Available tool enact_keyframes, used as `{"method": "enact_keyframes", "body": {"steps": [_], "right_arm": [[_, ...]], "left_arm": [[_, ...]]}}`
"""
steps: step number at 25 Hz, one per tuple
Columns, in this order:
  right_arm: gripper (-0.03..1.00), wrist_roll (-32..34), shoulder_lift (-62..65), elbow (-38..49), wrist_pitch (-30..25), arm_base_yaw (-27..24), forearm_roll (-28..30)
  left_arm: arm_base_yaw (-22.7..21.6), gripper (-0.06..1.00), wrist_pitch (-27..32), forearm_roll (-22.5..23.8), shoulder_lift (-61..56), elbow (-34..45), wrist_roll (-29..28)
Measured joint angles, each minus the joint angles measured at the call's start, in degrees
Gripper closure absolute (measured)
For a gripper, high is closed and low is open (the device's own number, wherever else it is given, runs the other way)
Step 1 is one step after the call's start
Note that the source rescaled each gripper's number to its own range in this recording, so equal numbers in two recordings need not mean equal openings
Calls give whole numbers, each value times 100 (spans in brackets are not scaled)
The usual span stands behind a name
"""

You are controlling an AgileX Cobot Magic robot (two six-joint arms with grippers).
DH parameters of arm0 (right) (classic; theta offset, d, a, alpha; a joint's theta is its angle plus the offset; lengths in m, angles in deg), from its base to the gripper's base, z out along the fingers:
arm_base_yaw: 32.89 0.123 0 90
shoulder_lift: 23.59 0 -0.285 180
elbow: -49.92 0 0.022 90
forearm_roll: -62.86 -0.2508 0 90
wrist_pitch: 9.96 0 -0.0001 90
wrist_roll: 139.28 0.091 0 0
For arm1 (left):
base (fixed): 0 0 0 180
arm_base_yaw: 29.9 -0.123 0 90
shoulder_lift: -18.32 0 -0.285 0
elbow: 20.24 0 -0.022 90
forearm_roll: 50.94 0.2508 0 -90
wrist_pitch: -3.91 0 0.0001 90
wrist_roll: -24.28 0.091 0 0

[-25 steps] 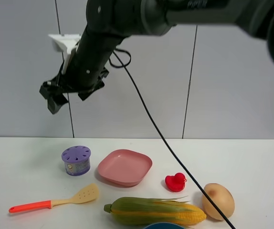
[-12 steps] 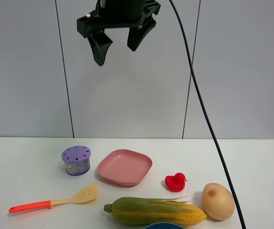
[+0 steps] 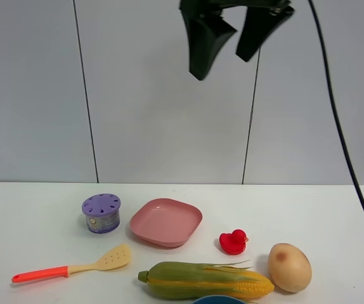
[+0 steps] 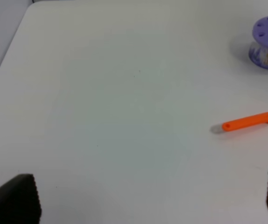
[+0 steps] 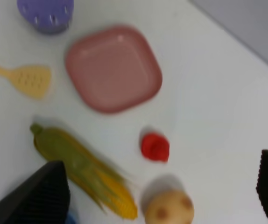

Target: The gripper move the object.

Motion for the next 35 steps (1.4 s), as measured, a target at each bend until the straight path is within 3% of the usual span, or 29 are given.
{"method": "enact_keyframes", "body": {"steps": [5, 10, 18, 25, 28, 35], "right_arm": [[68, 753, 1620, 2017, 582, -299, -80], [68, 1274, 2890, 3584, 728, -1086, -168], [68, 389, 4491, 4812, 755, -2874, -766], [68, 201, 6614, 5744, 791, -4333, -1377], [68, 70, 7434, 6065, 887, -4636, -1476], [71, -129, 8397, 6650, 903, -4662, -1494]], "left_arm": [[0, -6, 0, 0, 0, 0, 0], [0, -6, 0, 0, 0, 0, 0], [0, -6, 0, 0, 0, 0, 0], [0, -6, 0, 0, 0, 0, 0], [0, -6, 0, 0, 0, 0, 0], [0, -6, 0, 0, 0, 0, 0]]}}
